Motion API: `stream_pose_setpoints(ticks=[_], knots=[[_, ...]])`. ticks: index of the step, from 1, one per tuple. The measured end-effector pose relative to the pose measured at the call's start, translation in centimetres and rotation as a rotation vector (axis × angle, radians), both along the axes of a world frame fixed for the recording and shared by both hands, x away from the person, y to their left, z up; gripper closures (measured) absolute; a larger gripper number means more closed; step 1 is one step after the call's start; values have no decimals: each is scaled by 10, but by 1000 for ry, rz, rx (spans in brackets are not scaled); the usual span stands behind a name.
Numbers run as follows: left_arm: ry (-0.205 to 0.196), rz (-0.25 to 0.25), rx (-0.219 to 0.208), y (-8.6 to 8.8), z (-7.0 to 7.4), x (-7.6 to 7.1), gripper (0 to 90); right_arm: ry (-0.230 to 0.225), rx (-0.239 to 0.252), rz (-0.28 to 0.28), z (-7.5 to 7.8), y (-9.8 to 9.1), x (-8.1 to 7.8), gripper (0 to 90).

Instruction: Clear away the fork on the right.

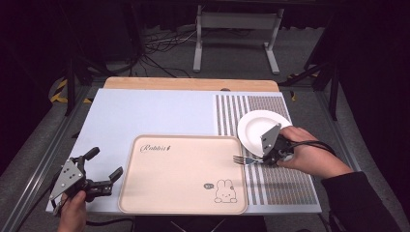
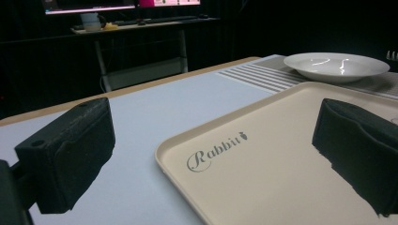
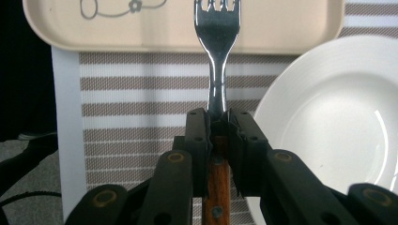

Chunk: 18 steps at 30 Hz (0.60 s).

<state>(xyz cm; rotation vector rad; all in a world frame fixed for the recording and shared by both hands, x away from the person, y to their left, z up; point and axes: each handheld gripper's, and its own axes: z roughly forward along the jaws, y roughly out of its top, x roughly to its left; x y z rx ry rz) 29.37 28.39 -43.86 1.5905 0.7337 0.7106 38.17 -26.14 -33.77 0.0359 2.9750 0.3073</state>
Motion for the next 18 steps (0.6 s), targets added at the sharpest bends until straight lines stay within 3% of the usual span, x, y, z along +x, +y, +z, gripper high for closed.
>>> stream_pose_setpoints(ticks=[8,18], knots=[[-1,1,2,1,1,-1,2,-15,5,47,6,30,2,785],[-2,1,3,1,1,-1,1,-17,27,67,11,57,1,786]])
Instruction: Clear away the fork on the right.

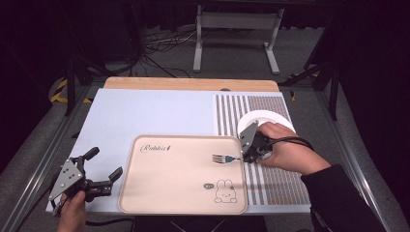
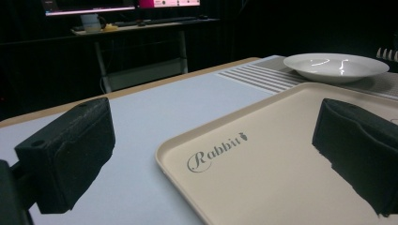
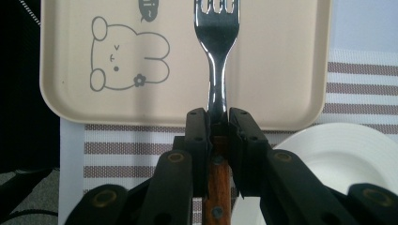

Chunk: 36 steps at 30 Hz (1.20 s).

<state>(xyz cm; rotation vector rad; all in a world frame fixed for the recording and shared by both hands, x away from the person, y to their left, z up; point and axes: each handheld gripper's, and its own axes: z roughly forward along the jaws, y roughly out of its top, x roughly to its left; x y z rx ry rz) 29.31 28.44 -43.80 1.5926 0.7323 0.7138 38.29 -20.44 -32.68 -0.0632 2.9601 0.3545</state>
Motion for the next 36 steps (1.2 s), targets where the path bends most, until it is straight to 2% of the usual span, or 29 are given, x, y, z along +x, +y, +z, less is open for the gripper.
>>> stream_pose_setpoints(ticks=[6,8,15,20,24,26,28,29,32,33,35,36], knots=[[0,-2,1,0,0,0,2,13,5,-10,-1,12,0,786],[-1,-2,0,0,0,0,2,33,32,-49,-1,17,0,786],[-7,-3,-5,0,0,0,1,41,53,-110,0,27,-1,786],[-5,-3,-3,0,0,0,2,73,101,-264,1,33,-1,786],[-4,-2,-4,0,0,0,1,77,133,-352,2,36,-1,787],[-3,-1,-4,0,0,0,2,92,160,-418,2,39,-1,786],[-4,-2,-5,1,0,0,2,92,164,-434,2,39,-2,786],[-4,-2,-5,1,0,0,1,90,167,-469,1,41,-3,786],[-3,-2,-4,0,0,0,1,88,173,-510,0,44,-5,786],[-2,-3,-3,0,0,0,1,88,173,-510,0,44,-5,786],[-2,-1,-3,0,0,0,1,101,191,-558,-1,46,-7,786],[-2,-1,-3,0,0,0,1,93,194,-580,-2,48,-8,786]])
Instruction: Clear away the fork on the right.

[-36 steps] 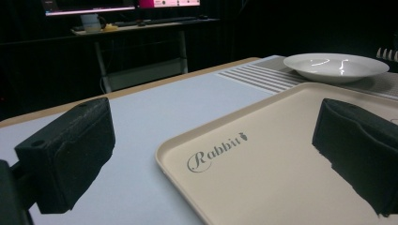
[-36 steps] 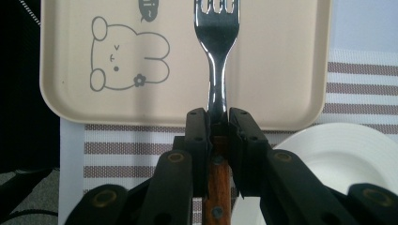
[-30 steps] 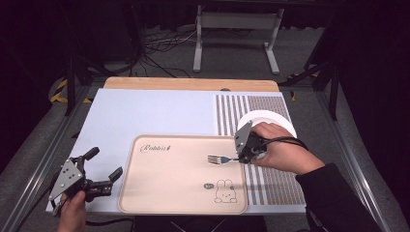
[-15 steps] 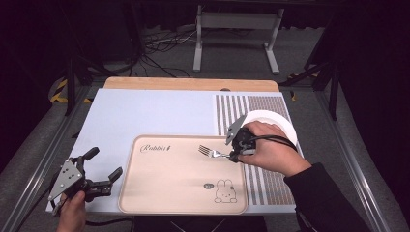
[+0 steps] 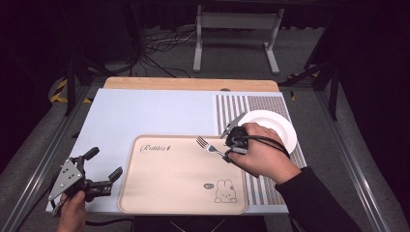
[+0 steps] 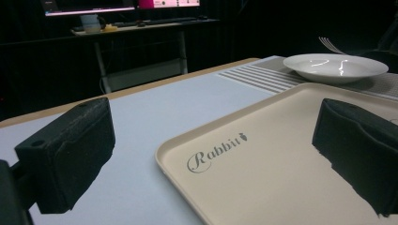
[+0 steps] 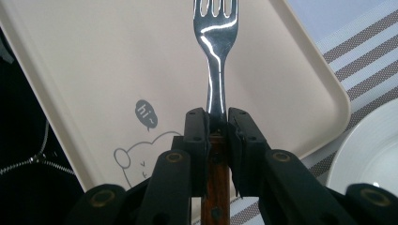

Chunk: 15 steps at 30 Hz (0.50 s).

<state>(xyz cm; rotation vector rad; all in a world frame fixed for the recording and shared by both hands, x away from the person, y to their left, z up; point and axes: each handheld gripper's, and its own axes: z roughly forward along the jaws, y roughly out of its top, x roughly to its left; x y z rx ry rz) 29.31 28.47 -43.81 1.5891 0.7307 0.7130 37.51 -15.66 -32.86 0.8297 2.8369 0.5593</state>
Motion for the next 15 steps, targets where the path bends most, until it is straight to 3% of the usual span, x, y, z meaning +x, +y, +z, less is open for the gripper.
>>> stream_pose_setpoints(ticks=[5,9,15], knots=[[1,0,-1,0,0,0,2,-2,3,-55,-2,6,-2,787],[2,-1,-4,0,0,0,1,27,9,-83,-7,12,-5,786],[2,1,-6,0,0,0,1,11,-1,-132,-9,19,-8,786]])
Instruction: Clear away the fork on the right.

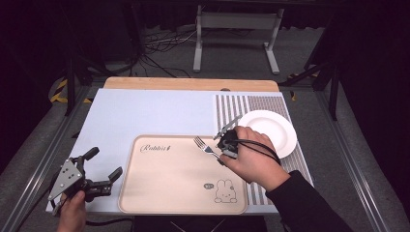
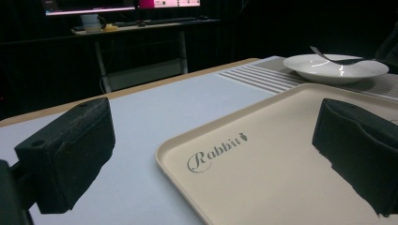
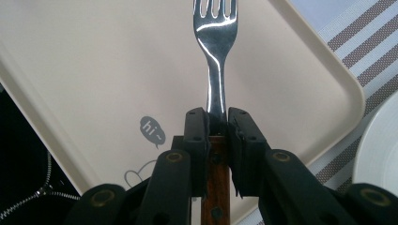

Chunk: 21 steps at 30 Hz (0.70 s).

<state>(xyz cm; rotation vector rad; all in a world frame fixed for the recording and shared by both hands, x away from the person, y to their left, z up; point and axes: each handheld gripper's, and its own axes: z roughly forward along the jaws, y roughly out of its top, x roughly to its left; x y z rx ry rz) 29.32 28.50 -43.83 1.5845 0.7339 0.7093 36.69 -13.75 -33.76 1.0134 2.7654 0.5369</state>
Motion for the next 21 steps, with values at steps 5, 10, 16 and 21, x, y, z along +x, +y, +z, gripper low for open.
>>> stream_pose_setpoints(ticks=[5,10,16,21], knots=[[0,0,-1,0,0,0,2,10,-2,-30,-2,3,-1,786],[0,0,0,0,0,0,1,30,18,-103,-8,5,1,786],[-1,-1,1,0,0,0,1,47,30,-171,-18,6,5,785],[-4,1,0,0,0,0,2,56,29,-190,-22,8,6,785]])
